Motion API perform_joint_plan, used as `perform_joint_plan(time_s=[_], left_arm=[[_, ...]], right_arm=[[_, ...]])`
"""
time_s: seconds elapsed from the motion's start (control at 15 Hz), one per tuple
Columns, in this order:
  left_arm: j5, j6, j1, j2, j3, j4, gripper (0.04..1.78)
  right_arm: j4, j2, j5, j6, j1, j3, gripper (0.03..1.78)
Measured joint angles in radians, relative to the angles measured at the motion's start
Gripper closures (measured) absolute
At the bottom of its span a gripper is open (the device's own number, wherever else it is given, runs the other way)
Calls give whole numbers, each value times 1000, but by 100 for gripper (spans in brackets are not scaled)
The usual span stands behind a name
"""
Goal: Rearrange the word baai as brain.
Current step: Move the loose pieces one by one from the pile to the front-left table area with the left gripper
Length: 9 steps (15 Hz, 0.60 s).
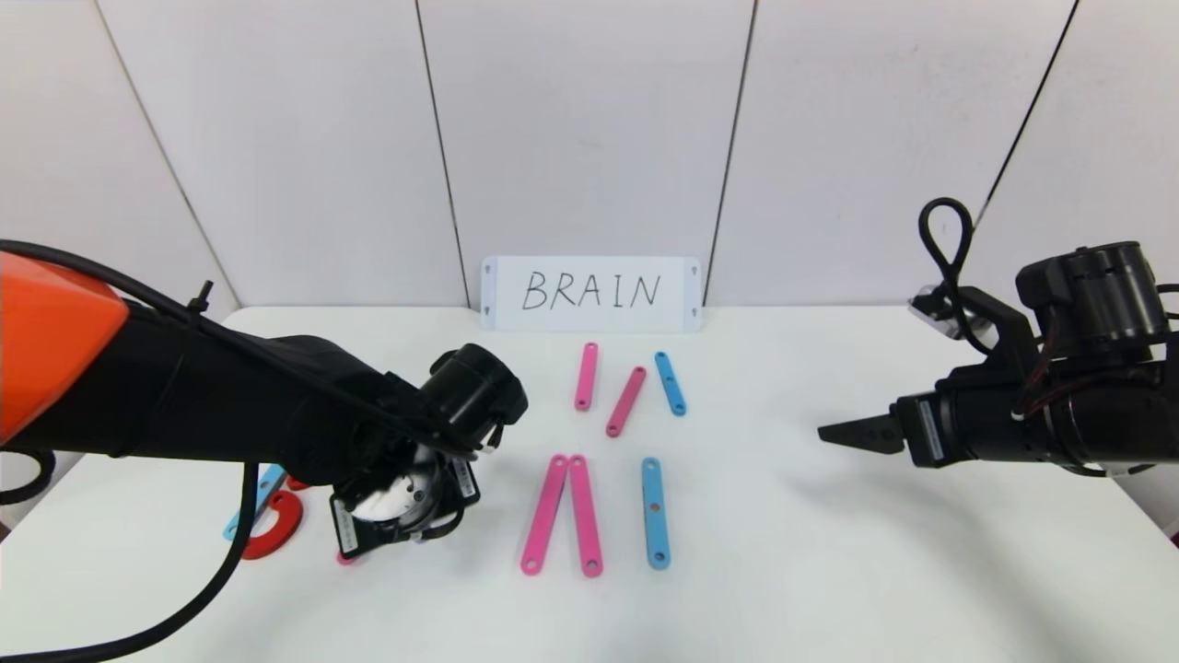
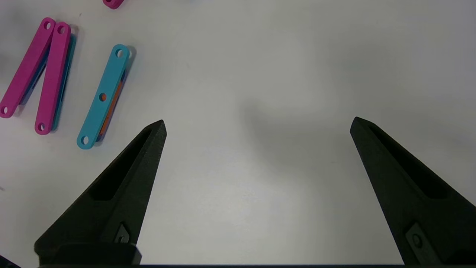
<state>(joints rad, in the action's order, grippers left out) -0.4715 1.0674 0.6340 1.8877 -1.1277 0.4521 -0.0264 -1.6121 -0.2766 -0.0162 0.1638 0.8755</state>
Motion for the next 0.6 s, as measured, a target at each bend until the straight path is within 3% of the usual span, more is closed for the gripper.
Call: perform_joint_plan(time_s=[0.6], left_arm=[[11, 29, 3, -33, 41, 0, 155]], right_arm=[[0, -32, -20, -3, 22, -11, 8]])
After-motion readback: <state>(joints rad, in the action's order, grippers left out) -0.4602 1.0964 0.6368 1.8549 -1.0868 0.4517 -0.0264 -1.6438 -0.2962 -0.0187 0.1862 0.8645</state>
